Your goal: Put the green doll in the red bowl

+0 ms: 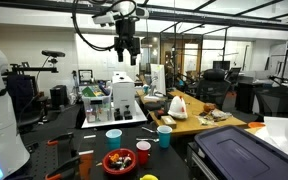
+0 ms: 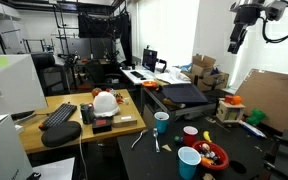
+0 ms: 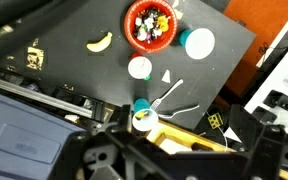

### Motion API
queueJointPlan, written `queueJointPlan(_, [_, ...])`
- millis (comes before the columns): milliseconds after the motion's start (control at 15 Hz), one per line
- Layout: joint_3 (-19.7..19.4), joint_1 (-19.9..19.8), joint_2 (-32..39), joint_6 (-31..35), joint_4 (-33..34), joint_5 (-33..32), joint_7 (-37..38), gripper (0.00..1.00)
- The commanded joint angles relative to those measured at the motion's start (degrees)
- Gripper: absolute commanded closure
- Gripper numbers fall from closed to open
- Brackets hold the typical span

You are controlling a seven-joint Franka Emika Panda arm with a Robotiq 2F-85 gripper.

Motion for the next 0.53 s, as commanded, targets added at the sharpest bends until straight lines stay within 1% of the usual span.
queueJointPlan(0, [0.36,-0.74,9.86,2.14,7.87,2.89,-0.84,0.0])
queueJointPlan(267, [1.25,-1.76,19.89,5.09,15.53,6.31,0.09,0.0])
queueJointPlan(467, [2.56,-3.11,27.19,5.77,21.46,9.22,0.7,0.0])
